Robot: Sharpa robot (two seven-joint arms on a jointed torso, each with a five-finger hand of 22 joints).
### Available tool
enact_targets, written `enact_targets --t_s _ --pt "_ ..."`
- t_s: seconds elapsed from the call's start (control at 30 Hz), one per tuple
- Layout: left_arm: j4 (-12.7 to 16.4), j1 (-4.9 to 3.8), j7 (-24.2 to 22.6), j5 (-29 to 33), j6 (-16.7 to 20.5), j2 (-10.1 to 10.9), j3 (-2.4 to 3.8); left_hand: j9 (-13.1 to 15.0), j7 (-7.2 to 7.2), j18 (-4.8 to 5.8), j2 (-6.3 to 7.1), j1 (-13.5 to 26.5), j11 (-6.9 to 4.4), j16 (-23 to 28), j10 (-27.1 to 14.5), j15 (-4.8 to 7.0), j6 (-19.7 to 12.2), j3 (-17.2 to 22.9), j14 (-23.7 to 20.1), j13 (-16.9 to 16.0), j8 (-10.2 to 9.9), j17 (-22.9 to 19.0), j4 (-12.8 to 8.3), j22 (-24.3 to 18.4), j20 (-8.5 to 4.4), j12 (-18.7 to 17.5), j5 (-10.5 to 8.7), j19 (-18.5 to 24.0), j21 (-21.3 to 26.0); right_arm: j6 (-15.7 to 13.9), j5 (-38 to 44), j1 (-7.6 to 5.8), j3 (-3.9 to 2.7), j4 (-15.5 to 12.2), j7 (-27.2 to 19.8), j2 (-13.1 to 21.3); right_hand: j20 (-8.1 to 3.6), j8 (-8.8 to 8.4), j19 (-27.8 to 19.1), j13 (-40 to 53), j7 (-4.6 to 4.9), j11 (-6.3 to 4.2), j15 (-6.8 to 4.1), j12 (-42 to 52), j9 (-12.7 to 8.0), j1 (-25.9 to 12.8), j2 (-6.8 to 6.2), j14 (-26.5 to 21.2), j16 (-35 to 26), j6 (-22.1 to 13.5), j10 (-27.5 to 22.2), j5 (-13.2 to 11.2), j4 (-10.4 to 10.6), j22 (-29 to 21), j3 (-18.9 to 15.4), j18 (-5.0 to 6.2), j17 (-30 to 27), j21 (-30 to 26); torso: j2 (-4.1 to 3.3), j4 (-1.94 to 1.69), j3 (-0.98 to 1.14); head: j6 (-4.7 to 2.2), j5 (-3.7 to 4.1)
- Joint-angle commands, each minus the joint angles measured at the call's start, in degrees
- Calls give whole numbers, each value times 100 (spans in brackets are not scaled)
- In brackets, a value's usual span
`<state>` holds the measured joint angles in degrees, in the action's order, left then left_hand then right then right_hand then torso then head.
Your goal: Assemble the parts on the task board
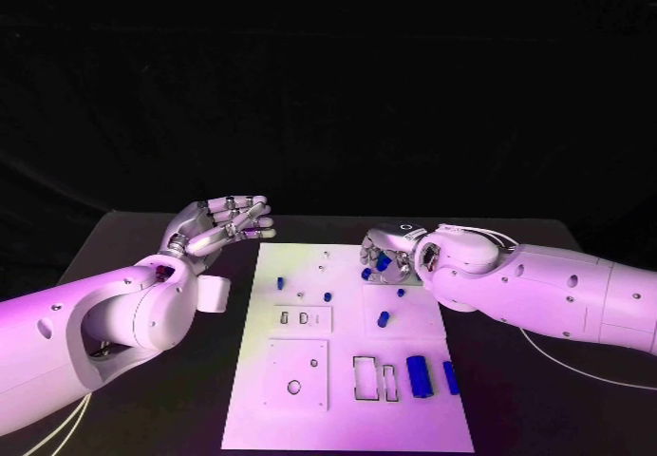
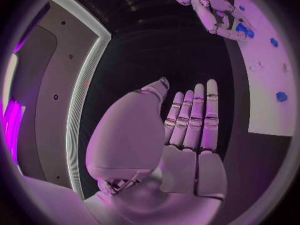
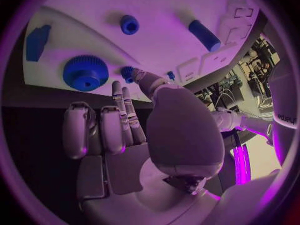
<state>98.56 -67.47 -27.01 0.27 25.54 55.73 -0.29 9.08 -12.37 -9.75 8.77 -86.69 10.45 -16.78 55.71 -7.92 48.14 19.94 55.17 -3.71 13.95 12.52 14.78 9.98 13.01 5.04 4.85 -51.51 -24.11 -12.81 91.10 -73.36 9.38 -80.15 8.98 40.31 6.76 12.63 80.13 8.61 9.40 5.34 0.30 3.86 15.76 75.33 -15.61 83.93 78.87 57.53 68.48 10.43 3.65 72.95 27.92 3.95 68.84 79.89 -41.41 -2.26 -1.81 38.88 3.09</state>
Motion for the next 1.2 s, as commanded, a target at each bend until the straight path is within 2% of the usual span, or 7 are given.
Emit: enact_targets --t_s 0.03,0.3,0.6,0.87,1.2 --pt "18 -15 -16 27 -109 1 6 -5 -104 -52 19 36 24 38 -18 -2 -46 -2 -23 5 -18 5 39 4 22 -22 -28 13 -19 143 105 7 -1 -1 44 -11 -1 5 47 9 -24 -6 42 28 14 48 26 250 34 29 12 18 -1 28 43 -48 13 40 -24 -5 -6 -6 9" --pt "5 -24 -11 27 -109 2 6 -6 -106 -51 21 44 27 49 -20 -6 -47 -2 -32 4 -22 7 40 2 25 -32 -28 19 -18 47 84 12 -1 -24 -16 -32 -16 56 87 28 -68 -47 14 55 74 58 115 251 120 129 133 20 40 161 200 -66 86 126 -45 -29 -14 3 12" --pt "-6 -29 6 27 -109 5 6 -6 -106 -51 21 44 27 49 -20 -6 -47 -2 -32 4 -22 7 40 2 25 -32 -28 19 -18 -30 49 14 -1 -23 -41 -39 -38 100 114 40 -103 -80 -12 64 130 36 169 249 163 200 222 17 82 247 329 -79 110 179 -73 -26 -24 -12 21" --pt "-11 -35 25 27 -113 5 6 -6 -107 -51 21 47 28 54 -23 -8 -49 -2 -36 4 -24 9 39 1 27 -38 -28 21 -18 32 48 15 -1 11 -3 -56 -92 237 159 66 -192 -158 -77 79 283 148 358 245 210 361 372 19 26 377 565 -99 129 254 -87 -43 -29 -8 31" --pt "-26 -41 57 27 -129 9 6 -10 -113 -51 24 54 36 69 -41 -13 -63 -1 -48 5 -36 13 36 -2 32 -60 -31 30 -17 22 164 27 -1 74 116 -106 -113 297 176 70 -197 -167 -89 50 385 198 368 244 233 381 394 10 -80 435 672 -108 139 286 -102 -46 -30 -5 27"
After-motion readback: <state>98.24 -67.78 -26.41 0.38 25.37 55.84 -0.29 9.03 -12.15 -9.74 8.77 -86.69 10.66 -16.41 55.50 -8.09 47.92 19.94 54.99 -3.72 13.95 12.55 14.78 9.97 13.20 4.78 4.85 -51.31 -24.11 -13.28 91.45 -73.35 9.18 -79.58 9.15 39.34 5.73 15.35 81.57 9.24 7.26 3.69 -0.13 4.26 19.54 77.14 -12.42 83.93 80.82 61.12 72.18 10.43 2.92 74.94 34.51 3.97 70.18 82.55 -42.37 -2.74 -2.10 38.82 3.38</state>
